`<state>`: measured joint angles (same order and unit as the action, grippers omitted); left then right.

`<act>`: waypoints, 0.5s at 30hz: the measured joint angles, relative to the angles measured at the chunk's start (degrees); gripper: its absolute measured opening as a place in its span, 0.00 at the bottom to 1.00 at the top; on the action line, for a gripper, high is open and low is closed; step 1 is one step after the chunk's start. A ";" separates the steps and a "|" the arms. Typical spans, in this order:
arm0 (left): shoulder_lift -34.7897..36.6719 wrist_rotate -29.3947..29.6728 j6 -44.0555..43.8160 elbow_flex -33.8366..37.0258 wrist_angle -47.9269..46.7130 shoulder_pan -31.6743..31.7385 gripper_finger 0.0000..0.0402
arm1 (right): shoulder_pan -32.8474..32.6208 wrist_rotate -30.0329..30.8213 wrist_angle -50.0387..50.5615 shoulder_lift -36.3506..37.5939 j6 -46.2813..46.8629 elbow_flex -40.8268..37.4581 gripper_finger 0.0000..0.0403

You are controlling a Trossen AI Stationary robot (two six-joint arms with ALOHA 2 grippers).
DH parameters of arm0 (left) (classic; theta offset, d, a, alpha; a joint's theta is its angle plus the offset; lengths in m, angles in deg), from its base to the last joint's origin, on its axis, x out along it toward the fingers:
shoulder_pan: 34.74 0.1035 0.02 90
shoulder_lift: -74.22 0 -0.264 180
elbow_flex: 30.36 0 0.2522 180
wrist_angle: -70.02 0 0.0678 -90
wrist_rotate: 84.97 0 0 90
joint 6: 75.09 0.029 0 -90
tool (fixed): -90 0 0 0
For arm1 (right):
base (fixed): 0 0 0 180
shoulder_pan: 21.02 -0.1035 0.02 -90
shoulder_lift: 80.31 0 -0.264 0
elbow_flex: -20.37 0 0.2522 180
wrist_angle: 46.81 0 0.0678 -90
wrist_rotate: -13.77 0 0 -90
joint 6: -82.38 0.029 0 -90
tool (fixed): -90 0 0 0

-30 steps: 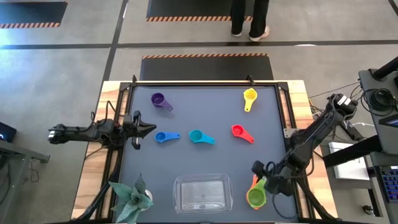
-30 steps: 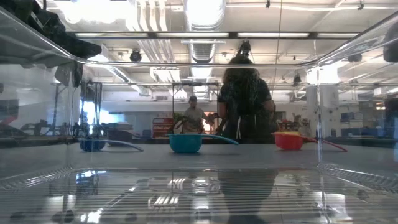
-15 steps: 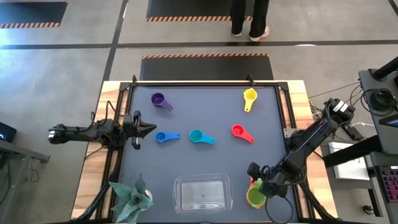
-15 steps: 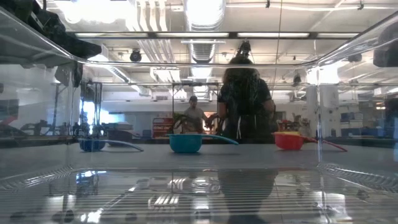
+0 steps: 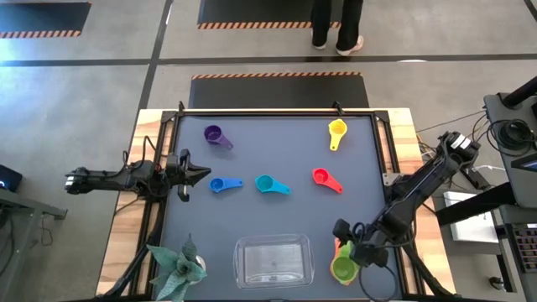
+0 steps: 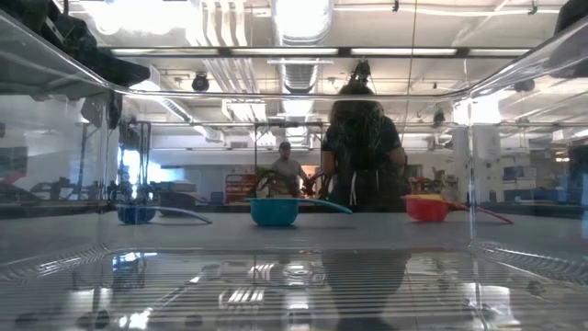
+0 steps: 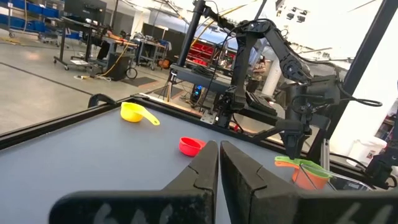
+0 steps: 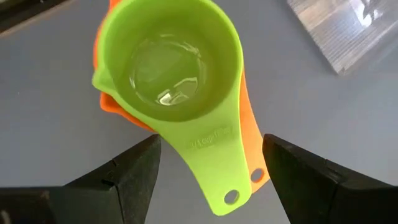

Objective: Nest measuring cups in basket
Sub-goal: Stack the green measuring cup on top of the orange measuring cup

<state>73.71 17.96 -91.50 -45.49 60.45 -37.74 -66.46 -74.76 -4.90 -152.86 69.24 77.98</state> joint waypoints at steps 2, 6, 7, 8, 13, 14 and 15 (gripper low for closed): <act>0.00 0.00 0.00 0.00 0.01 0.00 0.00 | 0.53 -0.02 0.51 -0.31 -0.89 0.00 0.67; 0.01 -0.01 0.00 0.00 0.00 0.01 0.00 | 1.62 -0.06 0.47 -0.33 -2.12 -0.01 0.67; 0.00 -0.02 0.00 0.00 0.00 0.00 0.00 | 1.83 -0.08 0.45 -0.33 -2.63 0.01 0.67; 0.02 -0.02 0.00 0.00 0.00 0.00 0.00 | 2.01 -0.08 0.38 -0.33 -3.06 -0.01 0.67; 0.01 0.00 0.00 0.00 0.00 0.02 0.00 | 2.28 -0.15 0.30 -0.33 -5.20 -0.01 0.71; 0.01 -0.01 0.00 0.00 0.00 0.00 0.00 | 2.28 -0.19 0.28 -0.33 -5.71 -0.01 0.72; 0.02 0.00 0.00 0.00 0.00 0.00 0.00 | 2.26 -0.19 0.28 -0.33 -6.00 -0.01 0.73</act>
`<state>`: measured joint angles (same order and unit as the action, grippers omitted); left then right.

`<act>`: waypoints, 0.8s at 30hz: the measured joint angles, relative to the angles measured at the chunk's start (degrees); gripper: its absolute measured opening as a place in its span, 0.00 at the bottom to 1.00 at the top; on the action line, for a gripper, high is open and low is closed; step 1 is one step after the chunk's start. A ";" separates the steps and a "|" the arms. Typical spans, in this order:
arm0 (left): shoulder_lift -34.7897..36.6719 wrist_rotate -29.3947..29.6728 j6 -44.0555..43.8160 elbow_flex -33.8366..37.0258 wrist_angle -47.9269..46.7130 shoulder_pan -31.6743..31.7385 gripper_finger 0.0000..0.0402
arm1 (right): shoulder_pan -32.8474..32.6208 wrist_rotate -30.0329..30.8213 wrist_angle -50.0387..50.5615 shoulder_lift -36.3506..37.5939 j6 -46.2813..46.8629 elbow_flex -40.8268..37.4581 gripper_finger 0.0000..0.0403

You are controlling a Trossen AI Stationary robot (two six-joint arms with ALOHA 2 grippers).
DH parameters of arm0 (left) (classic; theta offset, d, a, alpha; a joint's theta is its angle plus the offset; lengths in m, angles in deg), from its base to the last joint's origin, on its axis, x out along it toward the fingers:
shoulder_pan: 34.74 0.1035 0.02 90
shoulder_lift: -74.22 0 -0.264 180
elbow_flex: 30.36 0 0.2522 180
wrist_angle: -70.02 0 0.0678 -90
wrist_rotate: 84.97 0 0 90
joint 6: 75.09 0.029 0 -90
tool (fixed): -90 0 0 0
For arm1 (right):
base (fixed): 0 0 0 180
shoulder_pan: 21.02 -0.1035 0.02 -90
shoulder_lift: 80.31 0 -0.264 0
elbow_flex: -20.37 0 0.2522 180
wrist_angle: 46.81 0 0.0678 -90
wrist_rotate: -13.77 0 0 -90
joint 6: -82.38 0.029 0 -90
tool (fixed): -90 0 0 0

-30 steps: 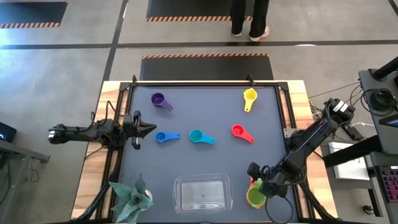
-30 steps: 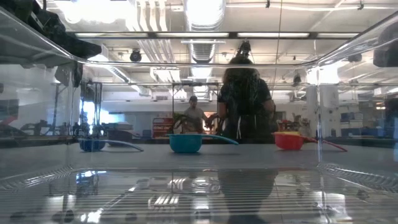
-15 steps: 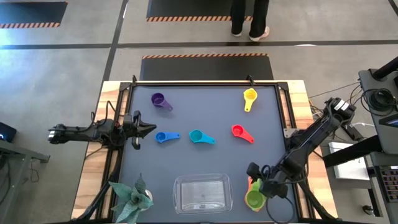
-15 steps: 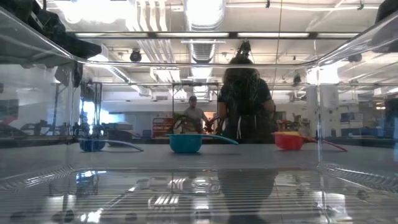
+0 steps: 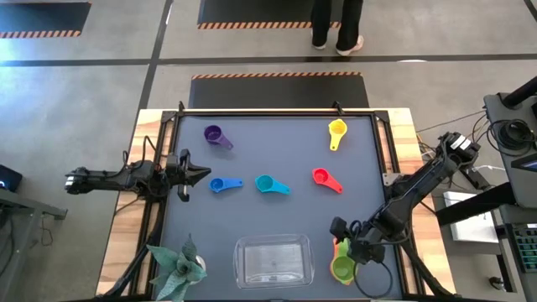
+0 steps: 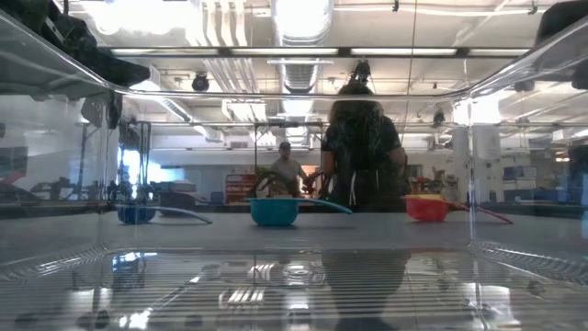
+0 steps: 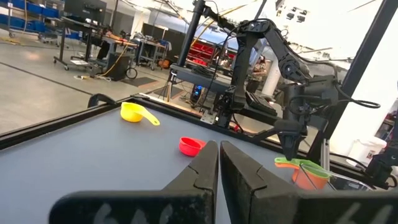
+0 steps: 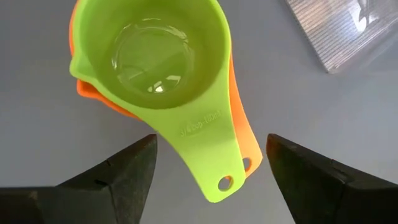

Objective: Nest measuring cups in basket
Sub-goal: Stack the green measuring cup on top of the orange measuring cup

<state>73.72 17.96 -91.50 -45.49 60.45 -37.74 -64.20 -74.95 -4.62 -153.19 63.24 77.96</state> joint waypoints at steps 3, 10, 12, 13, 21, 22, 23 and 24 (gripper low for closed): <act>-0.02 0.00 0.00 0.00 0.00 0.02 0.00 | 0.00 0.02 0.00 0.00 -1.31 0.00 0.78; -0.02 0.00 0.00 0.00 0.00 0.02 0.00 | 1.41 -0.30 -0.44 0.00 -4.22 -0.02 0.83; -0.01 0.00 0.00 0.00 0.00 0.00 0.00 | 2.55 -1.92 -0.58 -0.37 -4.81 -0.02 0.83; -0.02 -0.02 0.00 0.00 0.00 0.00 0.00 | 3.08 -2.85 -0.59 -0.70 -4.96 -0.02 0.83; -0.01 -0.01 0.00 0.00 0.00 0.01 0.00 | 4.61 -7.31 -0.66 -6.62 -7.82 2.32 0.81; -0.02 0.00 0.00 0.00 0.00 0.00 0.00 | 4.59 -7.37 -0.70 -7.46 -7.91 2.99 0.81; 0.00 -0.02 0.00 0.00 0.00 0.02 0.00 | 4.59 -7.49 -0.53 -8.30 -7.92 3.66 0.81; -0.02 -0.02 0.00 0.00 0.00 0.01 0.00 | 4.61 -7.62 -0.05 -9.01 -7.92 4.32 0.81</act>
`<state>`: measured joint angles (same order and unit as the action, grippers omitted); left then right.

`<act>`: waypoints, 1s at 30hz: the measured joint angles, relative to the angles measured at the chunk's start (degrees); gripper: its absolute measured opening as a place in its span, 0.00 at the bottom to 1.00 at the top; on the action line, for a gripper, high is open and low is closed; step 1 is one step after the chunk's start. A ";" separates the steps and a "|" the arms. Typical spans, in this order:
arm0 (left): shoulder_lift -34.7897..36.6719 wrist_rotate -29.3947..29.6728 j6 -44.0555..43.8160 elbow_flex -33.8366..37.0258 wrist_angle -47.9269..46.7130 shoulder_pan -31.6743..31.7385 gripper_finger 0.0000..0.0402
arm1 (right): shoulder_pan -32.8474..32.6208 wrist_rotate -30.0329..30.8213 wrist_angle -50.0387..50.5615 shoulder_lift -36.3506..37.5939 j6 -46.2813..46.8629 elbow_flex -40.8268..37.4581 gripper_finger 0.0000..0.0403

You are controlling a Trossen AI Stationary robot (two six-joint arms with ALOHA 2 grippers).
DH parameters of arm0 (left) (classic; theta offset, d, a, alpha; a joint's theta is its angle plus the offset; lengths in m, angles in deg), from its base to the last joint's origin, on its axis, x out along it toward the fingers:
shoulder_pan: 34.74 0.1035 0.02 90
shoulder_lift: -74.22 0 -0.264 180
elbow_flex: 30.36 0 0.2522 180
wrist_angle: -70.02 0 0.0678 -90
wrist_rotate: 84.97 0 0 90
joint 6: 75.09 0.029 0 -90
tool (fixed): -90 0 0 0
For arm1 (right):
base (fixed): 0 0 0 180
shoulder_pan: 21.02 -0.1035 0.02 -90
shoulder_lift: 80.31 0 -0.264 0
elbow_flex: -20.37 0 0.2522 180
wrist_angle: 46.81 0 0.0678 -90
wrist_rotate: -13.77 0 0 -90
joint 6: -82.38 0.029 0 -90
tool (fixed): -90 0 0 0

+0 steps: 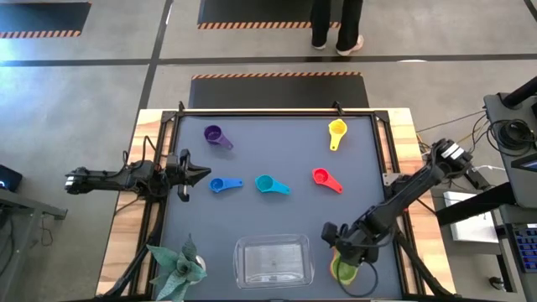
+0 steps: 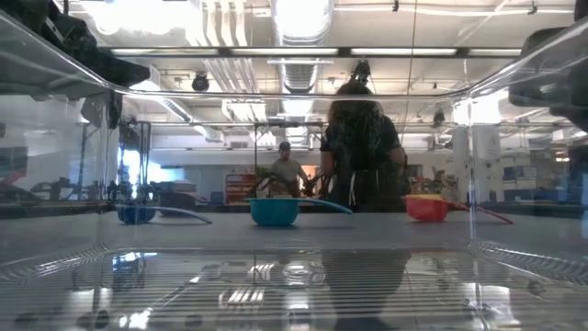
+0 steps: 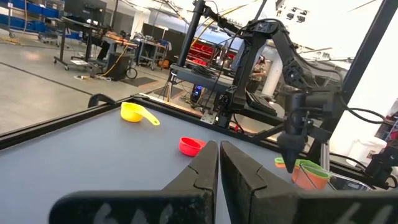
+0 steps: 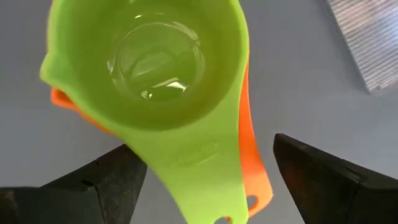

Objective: Nest measuring cups in basket
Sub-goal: Stack the green measuring cup on top of the orange measuring cup

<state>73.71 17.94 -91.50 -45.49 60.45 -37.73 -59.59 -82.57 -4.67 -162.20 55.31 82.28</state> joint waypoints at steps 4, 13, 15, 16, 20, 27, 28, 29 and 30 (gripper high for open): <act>0.01 0.02 0.00 0.00 0.00 -0.01 0.00 | 0.00 -0.13 1.07 -2.38 -0.16 2.49 0.81; 0.02 0.00 0.00 0.00 0.00 0.01 0.00 | 0.00 -0.14 4.56 -4.20 -1.05 4.80 0.81; 0.01 0.02 0.00 0.00 0.00 0.00 0.00 | 0.00 -0.14 4.53 -4.02 -1.04 4.80 0.80; 0.02 0.02 0.00 0.00 0.02 0.00 0.00 | 0.00 -0.14 4.56 -3.86 -1.03 4.77 0.78; 0.02 0.02 0.00 0.00 0.02 0.01 0.00 | 0.00 -0.14 4.72 -3.66 -1.03 4.77 0.66; 0.01 0.02 0.00 0.00 0.02 0.00 0.00 | 0.00 -0.16 5.85 -3.64 -0.80 4.77 0.44; 0.00 0.02 0.00 0.00 0.01 0.00 0.00 | -0.01 -0.15 5.97 -3.64 -0.61 4.77 0.41; 0.01 0.00 0.00 0.00 0.01 0.00 0.00 | 0.00 -0.14 6.04 -3.64 -0.55 4.77 0.39; 0.00 0.02 0.00 0.00 0.02 0.01 0.00 | 0.00 -0.14 6.11 -3.64 -0.52 4.76 0.37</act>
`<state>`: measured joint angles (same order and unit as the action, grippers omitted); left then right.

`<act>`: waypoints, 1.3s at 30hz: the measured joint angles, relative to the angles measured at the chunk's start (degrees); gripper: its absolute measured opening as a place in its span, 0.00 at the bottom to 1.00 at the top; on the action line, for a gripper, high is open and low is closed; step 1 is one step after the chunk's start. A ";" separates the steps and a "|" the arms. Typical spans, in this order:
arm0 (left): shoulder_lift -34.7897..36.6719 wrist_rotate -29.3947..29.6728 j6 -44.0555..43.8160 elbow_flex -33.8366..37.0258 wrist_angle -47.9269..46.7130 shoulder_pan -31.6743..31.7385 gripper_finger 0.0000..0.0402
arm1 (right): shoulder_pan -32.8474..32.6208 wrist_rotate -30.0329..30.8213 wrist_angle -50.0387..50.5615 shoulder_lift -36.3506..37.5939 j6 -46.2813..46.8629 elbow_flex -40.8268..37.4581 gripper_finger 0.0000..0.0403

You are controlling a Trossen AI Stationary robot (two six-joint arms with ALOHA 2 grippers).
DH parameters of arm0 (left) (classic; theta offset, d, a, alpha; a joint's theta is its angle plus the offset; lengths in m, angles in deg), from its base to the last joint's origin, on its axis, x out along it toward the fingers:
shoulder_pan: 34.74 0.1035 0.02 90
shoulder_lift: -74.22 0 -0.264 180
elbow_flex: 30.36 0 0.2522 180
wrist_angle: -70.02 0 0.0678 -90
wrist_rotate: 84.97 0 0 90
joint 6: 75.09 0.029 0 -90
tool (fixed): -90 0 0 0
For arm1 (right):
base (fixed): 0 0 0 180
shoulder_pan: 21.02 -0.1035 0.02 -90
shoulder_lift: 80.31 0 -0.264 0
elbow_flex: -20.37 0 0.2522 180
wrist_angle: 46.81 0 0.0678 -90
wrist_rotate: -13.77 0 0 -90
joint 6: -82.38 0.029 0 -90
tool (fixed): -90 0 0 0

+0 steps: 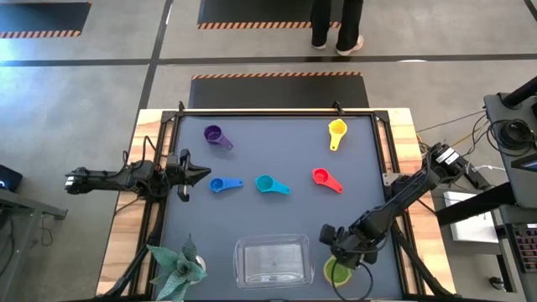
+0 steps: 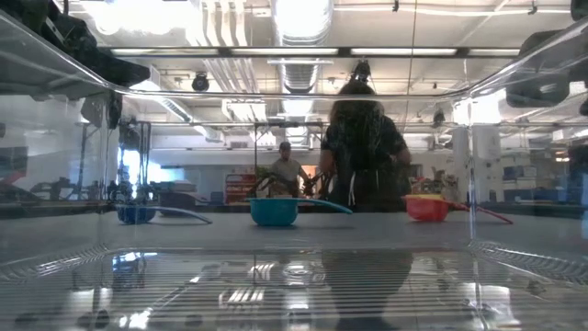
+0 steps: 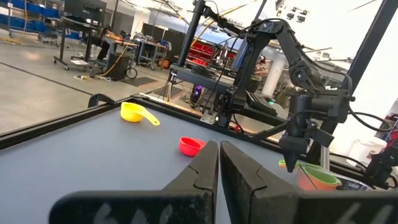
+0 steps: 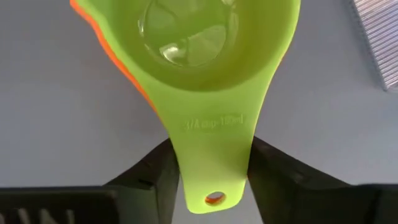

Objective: Nest measuring cups in basket
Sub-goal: Stack the green measuring cup on top of the orange measuring cup

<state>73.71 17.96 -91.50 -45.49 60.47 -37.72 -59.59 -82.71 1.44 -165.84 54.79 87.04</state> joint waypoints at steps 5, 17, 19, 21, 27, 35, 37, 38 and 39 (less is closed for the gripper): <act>0.02 -0.01 0.00 0.00 -0.01 0.00 0.00 | 0.01 0.02 0.39 0.02 2.49 -0.01 0.32; 0.00 -0.01 0.00 0.00 0.00 0.00 0.00 | 3.19 3.29 3.36 0.04 14.52 -0.05 0.32; 0.02 -0.02 0.00 0.00 -0.01 -0.01 0.00 | 4.44 4.11 4.34 0.09 16.65 -0.05 0.32; 0.00 -0.02 0.00 0.00 -0.02 -0.02 0.00 | 5.80 5.43 5.55 0.11 18.40 -0.05 0.33; 0.02 -0.01 0.00 0.00 -0.02 -0.02 0.00 | 10.07 8.17 8.94 0.95 20.17 -0.20 0.33; 0.02 -0.01 0.00 0.00 -0.02 -0.02 0.00 | 16.22 8.26 10.44 5.32 24.99 -3.29 0.34; 0.02 -0.01 0.00 0.00 -0.04 -0.01 0.00 | 17.37 8.39 10.42 6.84 27.31 -4.80 0.34; 0.01 -0.01 0.00 0.00 -0.03 -0.02 0.00 | 17.83 8.37 10.43 7.53 28.62 -5.59 0.34; 0.02 0.00 0.00 0.00 -0.02 0.00 0.00 | 18.21 8.37 10.50 8.29 30.00 -6.30 0.34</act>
<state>73.73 17.96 -91.50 -45.49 60.45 -37.72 -41.38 -74.34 11.94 -157.55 84.79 80.74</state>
